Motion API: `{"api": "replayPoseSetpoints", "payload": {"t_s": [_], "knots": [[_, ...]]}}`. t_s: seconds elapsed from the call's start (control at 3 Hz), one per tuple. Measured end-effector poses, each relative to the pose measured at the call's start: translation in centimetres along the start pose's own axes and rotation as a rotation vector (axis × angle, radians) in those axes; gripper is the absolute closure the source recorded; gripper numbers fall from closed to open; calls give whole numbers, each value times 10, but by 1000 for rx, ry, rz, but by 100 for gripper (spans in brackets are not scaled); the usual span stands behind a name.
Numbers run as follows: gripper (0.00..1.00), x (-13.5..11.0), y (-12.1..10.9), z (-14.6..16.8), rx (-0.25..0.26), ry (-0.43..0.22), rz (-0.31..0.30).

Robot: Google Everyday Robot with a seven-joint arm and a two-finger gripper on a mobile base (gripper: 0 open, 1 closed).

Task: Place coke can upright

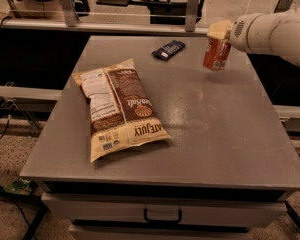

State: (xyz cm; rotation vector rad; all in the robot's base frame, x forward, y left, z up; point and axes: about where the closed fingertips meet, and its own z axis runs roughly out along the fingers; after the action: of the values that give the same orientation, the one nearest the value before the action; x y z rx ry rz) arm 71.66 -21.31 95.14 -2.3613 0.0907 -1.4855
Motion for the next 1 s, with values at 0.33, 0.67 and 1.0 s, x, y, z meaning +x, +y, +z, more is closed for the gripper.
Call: {"api": "replayPoseSetpoints", "payload": {"t_s": [0.33,0.67,1.0], "knots": [[100,-6,-1,4,18,53,-46],[89,-10,0,5,22,110,-83],[66,-13,3,4,18,147,-100]]}}
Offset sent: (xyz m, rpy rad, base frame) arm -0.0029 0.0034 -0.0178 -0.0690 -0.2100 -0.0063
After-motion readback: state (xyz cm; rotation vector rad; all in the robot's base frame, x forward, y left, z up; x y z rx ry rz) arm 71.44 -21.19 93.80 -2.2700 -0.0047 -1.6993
